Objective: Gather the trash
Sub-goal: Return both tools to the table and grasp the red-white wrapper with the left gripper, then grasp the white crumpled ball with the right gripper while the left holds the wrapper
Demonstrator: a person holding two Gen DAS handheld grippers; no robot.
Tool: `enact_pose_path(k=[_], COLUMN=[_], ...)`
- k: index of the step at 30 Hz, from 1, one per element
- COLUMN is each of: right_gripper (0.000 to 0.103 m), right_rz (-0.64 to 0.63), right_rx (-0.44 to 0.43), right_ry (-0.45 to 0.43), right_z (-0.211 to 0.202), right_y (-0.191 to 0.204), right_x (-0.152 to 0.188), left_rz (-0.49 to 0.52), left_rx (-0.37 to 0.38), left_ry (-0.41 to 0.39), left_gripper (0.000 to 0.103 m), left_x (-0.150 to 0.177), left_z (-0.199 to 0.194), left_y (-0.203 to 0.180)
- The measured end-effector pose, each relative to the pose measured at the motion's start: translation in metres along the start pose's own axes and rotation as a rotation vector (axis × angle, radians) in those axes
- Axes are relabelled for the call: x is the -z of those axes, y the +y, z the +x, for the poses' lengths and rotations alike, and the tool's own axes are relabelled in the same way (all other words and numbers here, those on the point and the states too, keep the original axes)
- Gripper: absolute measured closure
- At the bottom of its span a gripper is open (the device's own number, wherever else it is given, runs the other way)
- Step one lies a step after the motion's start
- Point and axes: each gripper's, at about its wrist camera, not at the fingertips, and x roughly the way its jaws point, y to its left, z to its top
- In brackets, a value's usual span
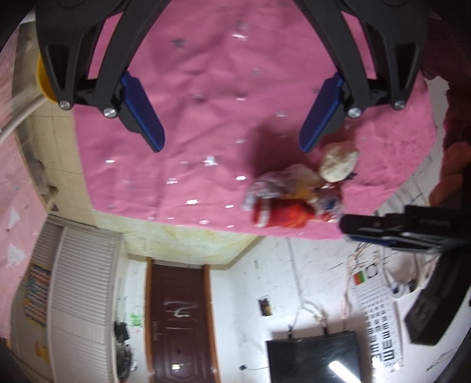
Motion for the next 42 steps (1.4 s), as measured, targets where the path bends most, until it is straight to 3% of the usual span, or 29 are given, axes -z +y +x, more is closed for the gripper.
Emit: enact_pose_path(k=[11,18,19,20,26,35,37,39,42], right_gripper=[0.014,0.014,0.014,0.014,0.014,0.014,0.025,0.045,0.047], right_rz=[-0.076,-0.114,-0.119,-0.123,-0.141,-0.174,-0.183,-0.188,-0.193], right_rx=[-0.056,-0.089,-0.096,-0.103,-0.160,-0.151,-0.133,-0.114,-0.104], right_ry=[0.077,0.107,0.109,0.111,0.129,0.154,0.163,0.172,0.171], right_z=[0.031,0.044,0.045,0.045,0.053,0.068,0.072,0.076,0.079], right_y=[0.045,0.067,0.070,0.072,0.089,0.109,0.114,0.117,0.118], right_x=[-0.001,-0.006,-0.007,-0.008,-0.014,-0.020,-0.021,-0.019,-0.020], left_rz=[-0.024,-0.004,-0.002,0.004,-0.003,-0.032,-0.049,-0.056,-0.070], left_rx=[0.006,-0.007,-0.004,-0.014,0.009,0.000,-0.002,-0.007,-0.006], left_ry=[0.053,0.045,0.043,0.038,0.012,-0.039,-0.051,-0.062,-0.070], left_gripper=[0.059,0.059,0.062,0.070,0.087,0.088,0.087,0.087,0.087], left_x=[0.008,0.008,0.008,0.009,0.015,0.019,0.019,0.019,0.020], left_z=[0.041,0.058,0.058,0.058,0.052,0.029,0.022,0.017,0.011], left_y=[0.021,0.025,0.026,0.027,0.036,0.055,0.061,0.065,0.069])
